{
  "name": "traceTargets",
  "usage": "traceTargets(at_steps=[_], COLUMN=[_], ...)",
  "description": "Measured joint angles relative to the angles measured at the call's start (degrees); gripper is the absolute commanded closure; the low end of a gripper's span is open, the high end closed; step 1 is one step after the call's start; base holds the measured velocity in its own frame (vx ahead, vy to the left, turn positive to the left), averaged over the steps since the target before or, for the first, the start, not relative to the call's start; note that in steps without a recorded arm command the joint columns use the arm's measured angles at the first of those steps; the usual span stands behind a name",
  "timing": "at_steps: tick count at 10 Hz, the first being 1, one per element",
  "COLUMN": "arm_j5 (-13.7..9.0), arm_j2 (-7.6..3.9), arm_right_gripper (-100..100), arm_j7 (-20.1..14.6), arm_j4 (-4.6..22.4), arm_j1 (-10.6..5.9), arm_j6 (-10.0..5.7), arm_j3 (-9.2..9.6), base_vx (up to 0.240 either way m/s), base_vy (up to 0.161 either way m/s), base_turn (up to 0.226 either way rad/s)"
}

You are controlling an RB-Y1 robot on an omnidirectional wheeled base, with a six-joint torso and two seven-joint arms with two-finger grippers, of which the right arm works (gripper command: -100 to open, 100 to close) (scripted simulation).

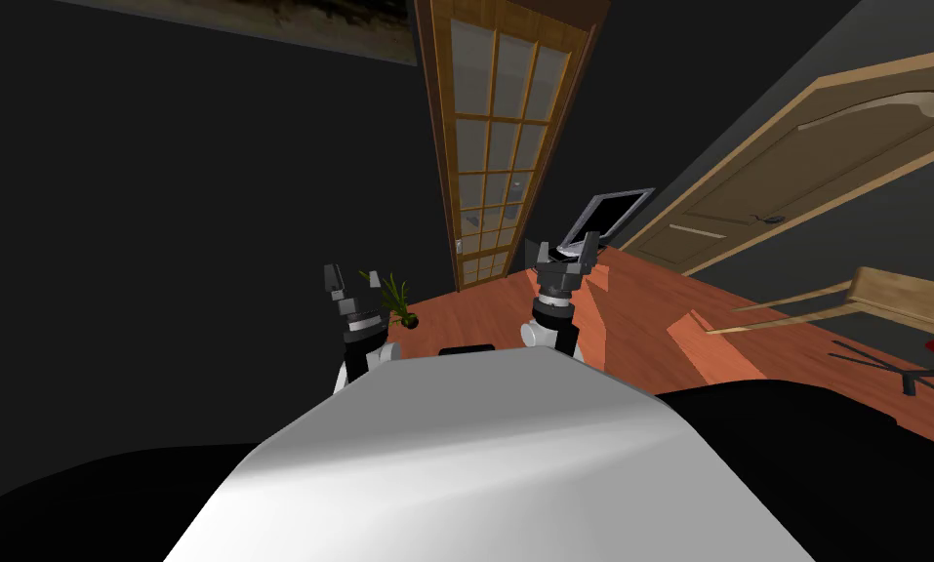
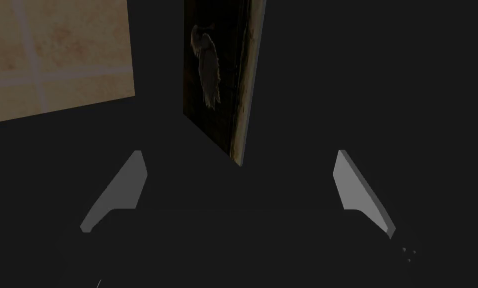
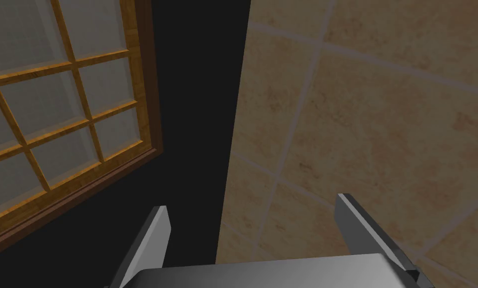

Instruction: Pull the door open

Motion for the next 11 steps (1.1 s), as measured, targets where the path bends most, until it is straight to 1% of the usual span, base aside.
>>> traceTargets(at_steps=[1, 3, 5, 6, 7, 9, 11], arm_j5=[0.32, 1.61, 2.26, 2.74, 3.43, 4.41, 5.28], arm_j2=[-0.28, -0.59, -1.08, -1.09, -1.21, -1.62, -2.0], arm_right_gripper=[-100, -100, -100, -100, -100, -100, -100], arm_j7=[0.6, 2.89, 4.47, 5.3, 6.48, 8.57, 10.37], arm_j4=[1.08, 2.92, 5.02, 6.27, 7.41, 10.03, 12.09], arm_j1=[-0.42, -0.44, -1.2, -1.73, -1.65, -2.54, -2.99], arm_j6=[-0.11, -0.47, -0.74, -0.92, -1.3, -1.7, -1.98], arm_j3=[-0.56, -0.98, -2.09, -2.33, -2.58, -3.74, -4.72], base_vx=[0.097, 0.098, 0.077, 0.082, 0.095, 0.091, 0.083], base_vy=[0.007, 0.019, 0.007, -0.007, -0.002, 0.018, 0.007], base_turn=[0.081, 0.053, 0.042, 0.068, 0.073, 0.051, 0.058])
